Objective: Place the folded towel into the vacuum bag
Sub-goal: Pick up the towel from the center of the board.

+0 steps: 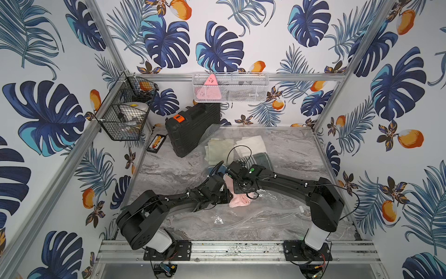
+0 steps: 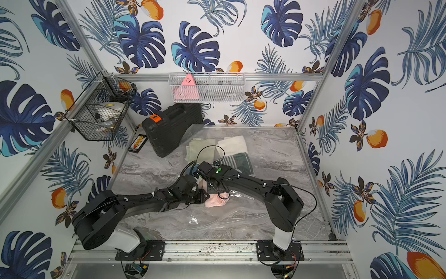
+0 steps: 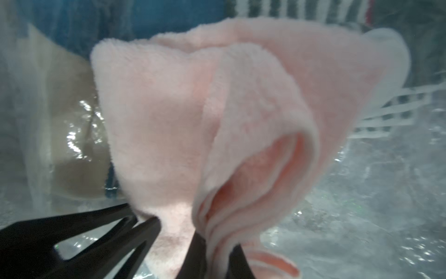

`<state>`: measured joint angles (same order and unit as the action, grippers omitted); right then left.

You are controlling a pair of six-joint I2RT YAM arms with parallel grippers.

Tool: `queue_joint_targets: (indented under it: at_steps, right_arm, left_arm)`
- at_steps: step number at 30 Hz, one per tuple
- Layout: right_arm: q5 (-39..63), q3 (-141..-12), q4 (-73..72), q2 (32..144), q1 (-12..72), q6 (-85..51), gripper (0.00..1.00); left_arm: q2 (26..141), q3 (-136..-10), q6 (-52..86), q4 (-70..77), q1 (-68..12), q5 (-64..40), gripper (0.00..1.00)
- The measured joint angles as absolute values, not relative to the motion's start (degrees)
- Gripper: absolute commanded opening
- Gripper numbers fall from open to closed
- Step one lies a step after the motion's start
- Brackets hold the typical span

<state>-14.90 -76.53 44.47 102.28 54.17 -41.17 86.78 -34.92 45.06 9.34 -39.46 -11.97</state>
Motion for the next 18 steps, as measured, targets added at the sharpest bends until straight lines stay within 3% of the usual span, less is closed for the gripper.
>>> queue_joint_targets:
  at_steps: [5, 8, 15, 18]
  right_arm:
    - [-10.04, -72.34, 38.20, 103.50, 54.68, -42.98, 0.45]
    - [-9.74, -70.41, 36.16, 105.03, 54.65, -43.59, 0.54]
    - [-10.44, -68.47, 32.99, 105.38, 54.85, -44.36, 0.65]
    - [-11.42, -69.12, 33.36, 106.65, 55.33, -44.31, 0.64]
  left_arm:
    - [86.94, -33.74, 45.10, 11.51, -39.38, -13.30, 0.29]
    - [83.11, -32.75, 45.10, 10.24, -38.61, -13.65, 0.29]
    - [71.24, -32.03, 44.62, 2.42, -35.38, -11.68, 0.29]
    - [67.29, -33.45, 43.13, -3.29, -34.81, -9.78, 0.30]
